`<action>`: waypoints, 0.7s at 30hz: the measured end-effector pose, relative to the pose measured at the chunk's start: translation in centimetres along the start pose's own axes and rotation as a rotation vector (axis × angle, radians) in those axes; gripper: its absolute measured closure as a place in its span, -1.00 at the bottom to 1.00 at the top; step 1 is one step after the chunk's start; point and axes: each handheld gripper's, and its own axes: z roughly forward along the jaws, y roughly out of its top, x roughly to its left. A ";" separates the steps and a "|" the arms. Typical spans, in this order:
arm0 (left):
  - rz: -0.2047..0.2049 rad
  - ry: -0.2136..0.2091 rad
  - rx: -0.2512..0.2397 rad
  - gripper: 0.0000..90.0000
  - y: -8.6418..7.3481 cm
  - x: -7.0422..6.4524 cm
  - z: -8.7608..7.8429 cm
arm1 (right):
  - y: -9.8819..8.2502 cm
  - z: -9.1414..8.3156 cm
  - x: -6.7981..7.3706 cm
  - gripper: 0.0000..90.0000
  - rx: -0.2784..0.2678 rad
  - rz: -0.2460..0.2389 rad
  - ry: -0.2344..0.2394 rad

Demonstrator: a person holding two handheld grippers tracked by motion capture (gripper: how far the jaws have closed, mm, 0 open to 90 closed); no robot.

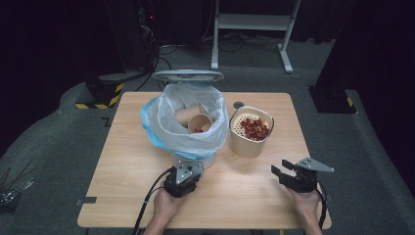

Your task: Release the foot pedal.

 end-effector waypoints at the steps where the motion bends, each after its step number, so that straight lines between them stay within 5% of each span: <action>1: 0.000 0.000 0.000 0.22 0.0 0.0 0.0 | -0.1 0.1 0.0 -0.03 0.001 0.007 -0.002; 21: -0.002 0.002 -0.004 0.22 0.0 -0.1 0.0 | -1.5 1.5 0.3 -0.03 0.089 -0.042 -0.078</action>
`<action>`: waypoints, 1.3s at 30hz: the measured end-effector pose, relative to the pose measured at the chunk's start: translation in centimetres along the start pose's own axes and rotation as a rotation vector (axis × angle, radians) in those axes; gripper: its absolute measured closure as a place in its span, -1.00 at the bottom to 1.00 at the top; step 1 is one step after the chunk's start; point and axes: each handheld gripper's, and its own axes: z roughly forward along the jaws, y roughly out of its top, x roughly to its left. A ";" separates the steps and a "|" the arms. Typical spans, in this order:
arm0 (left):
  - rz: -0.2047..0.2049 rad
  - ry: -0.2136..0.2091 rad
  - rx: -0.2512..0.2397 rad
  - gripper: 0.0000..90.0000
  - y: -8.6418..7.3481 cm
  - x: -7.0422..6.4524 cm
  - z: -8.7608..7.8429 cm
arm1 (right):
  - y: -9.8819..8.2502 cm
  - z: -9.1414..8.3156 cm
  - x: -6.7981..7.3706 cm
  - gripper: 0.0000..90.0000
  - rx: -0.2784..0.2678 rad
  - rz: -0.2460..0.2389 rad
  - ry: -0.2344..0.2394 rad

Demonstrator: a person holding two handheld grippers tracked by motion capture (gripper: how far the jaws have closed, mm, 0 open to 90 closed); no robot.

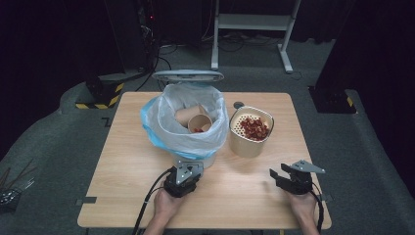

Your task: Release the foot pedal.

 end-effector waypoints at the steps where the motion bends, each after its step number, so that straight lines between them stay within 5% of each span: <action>1: 0.004 0.001 0.003 0.22 0.0 0.0 0.0 | 0.0 0.1 0.1 -0.04 0.009 -0.007 0.000; 27: 0.018 0.010 -0.003 0.21 0.0 -0.2 -0.1 | -1.1 1.6 0.5 -0.13 0.112 -0.040 -0.064; 39: -0.046 -0.020 -0.020 0.04 0.4 0.1 -0.5 | -1.1 1.6 0.5 -0.16 0.112 -0.039 -0.065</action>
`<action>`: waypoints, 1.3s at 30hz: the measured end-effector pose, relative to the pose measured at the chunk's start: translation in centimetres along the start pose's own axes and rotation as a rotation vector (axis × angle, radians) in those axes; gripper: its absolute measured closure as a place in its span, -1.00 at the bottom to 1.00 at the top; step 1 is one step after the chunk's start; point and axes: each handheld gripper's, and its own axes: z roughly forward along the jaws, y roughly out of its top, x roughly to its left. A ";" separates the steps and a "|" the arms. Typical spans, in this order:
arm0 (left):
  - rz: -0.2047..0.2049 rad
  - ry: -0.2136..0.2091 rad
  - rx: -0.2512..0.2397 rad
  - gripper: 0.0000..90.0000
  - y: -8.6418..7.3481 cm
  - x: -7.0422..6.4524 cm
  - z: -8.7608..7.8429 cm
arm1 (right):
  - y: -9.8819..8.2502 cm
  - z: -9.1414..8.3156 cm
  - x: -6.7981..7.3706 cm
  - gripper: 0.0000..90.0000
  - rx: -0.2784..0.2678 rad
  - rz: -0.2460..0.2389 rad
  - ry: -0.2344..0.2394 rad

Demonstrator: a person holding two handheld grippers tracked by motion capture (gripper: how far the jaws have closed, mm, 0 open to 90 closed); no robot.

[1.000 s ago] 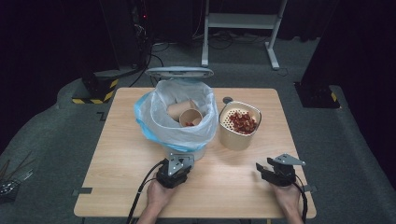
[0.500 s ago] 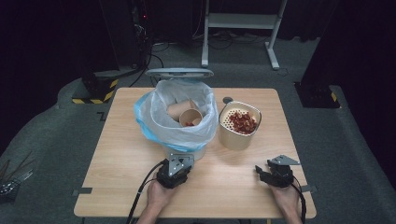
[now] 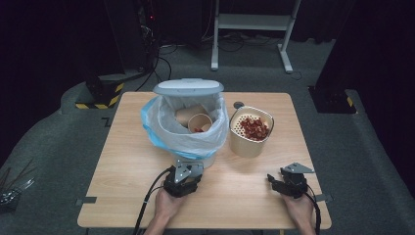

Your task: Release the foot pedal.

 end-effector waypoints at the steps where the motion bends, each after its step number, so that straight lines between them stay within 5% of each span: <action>1: -0.017 -0.008 -0.005 0.03 0.1 0.1 -0.1 | 0.0 0.0 0.0 -0.16 0.000 0.000 0.000; 18: -0.071 -0.012 -0.019 -0.07 0.4 1.2 -1.9 | 0.0 0.0 0.0 -0.17 -0.001 0.001 -0.002; 39: -0.179 0.059 -0.003 -0.13 -1.8 4.1 -4.5 | 0.0 0.0 0.0 -0.19 0.000 0.000 0.000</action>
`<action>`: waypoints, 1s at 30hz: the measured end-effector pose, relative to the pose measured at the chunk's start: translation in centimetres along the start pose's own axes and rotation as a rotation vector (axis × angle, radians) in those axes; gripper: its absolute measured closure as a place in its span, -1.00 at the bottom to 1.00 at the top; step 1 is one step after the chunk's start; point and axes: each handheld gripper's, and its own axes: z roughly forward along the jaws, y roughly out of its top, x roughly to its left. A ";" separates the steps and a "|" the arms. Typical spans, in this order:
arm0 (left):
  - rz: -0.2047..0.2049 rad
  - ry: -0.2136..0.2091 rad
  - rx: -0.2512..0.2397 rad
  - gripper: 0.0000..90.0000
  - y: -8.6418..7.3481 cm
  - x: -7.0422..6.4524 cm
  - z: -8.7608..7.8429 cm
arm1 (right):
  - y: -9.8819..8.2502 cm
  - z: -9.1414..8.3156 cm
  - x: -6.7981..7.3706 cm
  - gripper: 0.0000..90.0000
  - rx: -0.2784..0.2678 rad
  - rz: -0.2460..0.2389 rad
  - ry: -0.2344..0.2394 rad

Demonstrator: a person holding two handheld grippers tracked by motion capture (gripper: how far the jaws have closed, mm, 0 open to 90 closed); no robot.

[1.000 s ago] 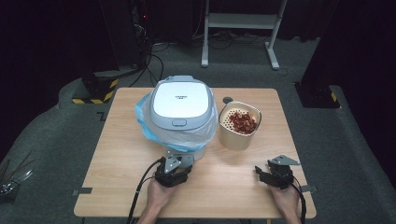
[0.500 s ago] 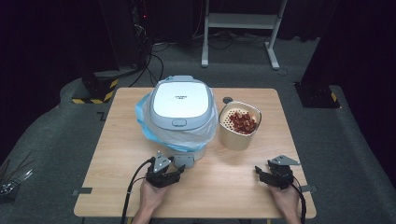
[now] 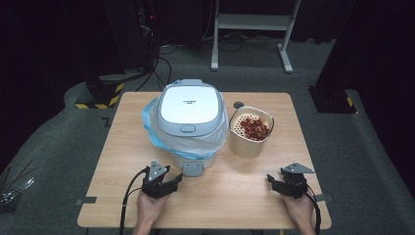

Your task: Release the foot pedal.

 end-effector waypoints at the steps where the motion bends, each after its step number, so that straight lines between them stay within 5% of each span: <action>1: -0.002 0.004 -0.001 -0.13 -0.1 0.1 0.0 | 0.0 0.0 0.0 -0.19 0.000 0.000 0.000; 17: -0.033 0.091 0.053 -0.19 -1.2 2.1 0.3 | 0.0 0.0 0.0 -0.19 -0.001 -0.002 0.000; 30: -0.005 0.185 0.102 -0.24 -1.5 2.6 0.8 | 0.0 0.0 0.0 -0.18 -0.001 -0.002 0.000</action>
